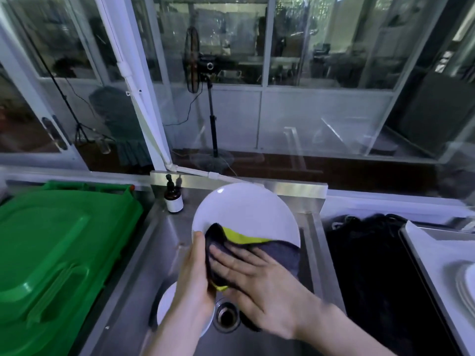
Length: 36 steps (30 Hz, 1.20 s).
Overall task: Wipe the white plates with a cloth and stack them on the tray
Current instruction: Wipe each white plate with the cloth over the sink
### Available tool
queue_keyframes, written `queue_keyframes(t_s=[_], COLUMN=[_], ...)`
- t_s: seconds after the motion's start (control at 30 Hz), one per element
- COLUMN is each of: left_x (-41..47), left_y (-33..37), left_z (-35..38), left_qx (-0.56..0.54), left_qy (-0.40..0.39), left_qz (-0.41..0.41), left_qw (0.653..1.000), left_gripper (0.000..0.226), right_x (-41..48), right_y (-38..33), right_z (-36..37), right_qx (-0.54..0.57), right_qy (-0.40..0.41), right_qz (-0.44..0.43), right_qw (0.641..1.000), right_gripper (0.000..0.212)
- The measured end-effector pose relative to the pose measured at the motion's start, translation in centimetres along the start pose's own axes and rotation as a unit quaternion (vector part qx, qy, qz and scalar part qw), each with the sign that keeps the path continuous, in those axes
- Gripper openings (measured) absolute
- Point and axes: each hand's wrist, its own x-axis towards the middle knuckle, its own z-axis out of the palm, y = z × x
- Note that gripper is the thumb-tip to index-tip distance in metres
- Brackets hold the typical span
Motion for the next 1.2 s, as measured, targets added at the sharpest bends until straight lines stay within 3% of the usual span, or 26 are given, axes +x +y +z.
queue_keyframes(t_s=[0.27,0.47,0.57,0.67,0.77,0.9,1.03,1.2], left_x=[0.7,0.0,-0.1,0.0,-0.3,-0.6,-0.2,0.4], left_y=[2.5,1.1,1.7,2.2,1.5,0.9,1.2,2.4], left_z=[-0.2,0.2,0.6,0.4,0.2,0.6,0.6,0.3], left_qx=[0.050,0.052,0.044,0.033,0.042,0.032,0.039,0.023], left_qy=[-0.025,0.003,-0.010,-0.018,-0.014,-0.012,-0.035,0.035], left_qz=[0.025,0.032,0.028,0.035,0.029,0.024,0.041,0.072], left_qw=[0.998,0.998,0.999,0.999,0.999,0.999,0.998,0.997], left_gripper=[0.058,0.032,0.040,0.049,0.054,0.050,0.036,0.034], right_x=[3.9,7.2,6.3,4.1,2.4,2.5,4.7,3.8], right_y=[-0.3,1.2,0.3,-1.3,-1.2,-0.4,1.6,4.8], right_z=[-1.3,-3.8,-3.0,-1.1,-0.4,-0.4,-2.2,-3.4], right_qx=[-0.015,-0.032,-0.045,0.029,0.074,0.040,-0.016,-0.052], right_qy=[0.096,0.181,0.146,0.109,0.107,0.091,0.155,0.179], right_qz=[-0.001,0.101,0.069,-0.003,-0.015,-0.016,0.065,0.176], right_qw=[0.995,0.978,0.986,0.994,0.991,0.995,0.986,0.967], right_gripper=[0.048,0.053,0.055,0.056,0.055,0.054,0.054,0.054])
